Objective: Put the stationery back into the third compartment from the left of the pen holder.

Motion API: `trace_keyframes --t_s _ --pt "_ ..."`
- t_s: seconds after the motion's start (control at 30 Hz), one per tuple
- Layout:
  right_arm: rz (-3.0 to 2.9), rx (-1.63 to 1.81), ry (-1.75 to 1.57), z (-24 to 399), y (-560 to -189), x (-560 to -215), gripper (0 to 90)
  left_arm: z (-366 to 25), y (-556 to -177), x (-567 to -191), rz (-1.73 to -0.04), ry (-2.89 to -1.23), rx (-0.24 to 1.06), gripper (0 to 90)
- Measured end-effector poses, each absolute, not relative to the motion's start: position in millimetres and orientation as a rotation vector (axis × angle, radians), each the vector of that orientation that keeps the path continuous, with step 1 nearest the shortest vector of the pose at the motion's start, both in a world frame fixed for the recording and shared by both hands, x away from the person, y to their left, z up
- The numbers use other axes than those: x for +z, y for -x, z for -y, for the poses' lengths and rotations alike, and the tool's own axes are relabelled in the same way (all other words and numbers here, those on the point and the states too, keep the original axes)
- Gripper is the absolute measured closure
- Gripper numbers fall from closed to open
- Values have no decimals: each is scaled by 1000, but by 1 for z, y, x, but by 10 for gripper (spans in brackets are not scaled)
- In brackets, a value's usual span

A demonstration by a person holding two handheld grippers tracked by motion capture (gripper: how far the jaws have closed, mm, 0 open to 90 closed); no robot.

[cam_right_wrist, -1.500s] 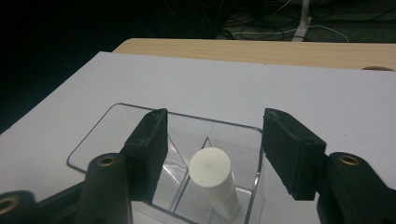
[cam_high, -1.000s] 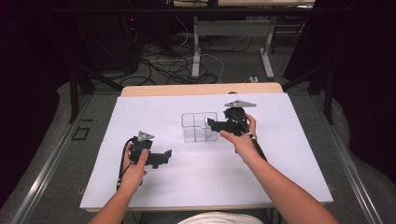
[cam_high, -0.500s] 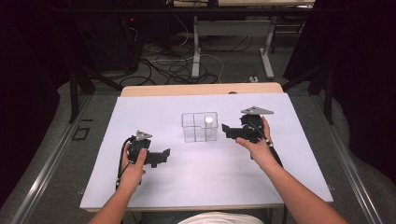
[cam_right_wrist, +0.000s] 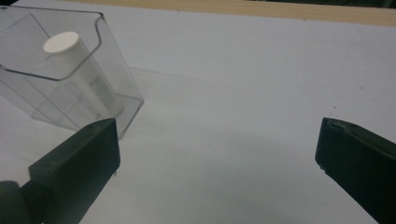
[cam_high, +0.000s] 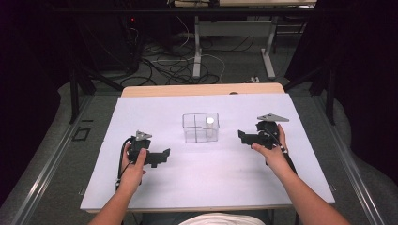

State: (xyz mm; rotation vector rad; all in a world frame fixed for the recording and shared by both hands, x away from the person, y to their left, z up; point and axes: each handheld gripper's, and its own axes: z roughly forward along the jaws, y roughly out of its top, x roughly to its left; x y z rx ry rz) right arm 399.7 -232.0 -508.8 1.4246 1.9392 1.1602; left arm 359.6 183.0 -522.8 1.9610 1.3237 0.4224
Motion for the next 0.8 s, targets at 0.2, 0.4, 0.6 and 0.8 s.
trace_keyframes --t_s 0.2,0.4,0.6,0.8 --pt "-1916 1142 -1482 243 -403 -518 0 -184 -360 -523 -1334 -1950 415 4" --pt "-1898 1130 -1521 250 -403 -523 0 -185 -360 -523 -1334 -1955 423 4" --pt "-1883 1117 -1537 253 -404 -527 0 -185 -360 -523 -1328 -1956 421 4" --pt "-1859 1102 -1533 257 -407 -531 0 -185 -361 -523 -1326 -1954 421 4"
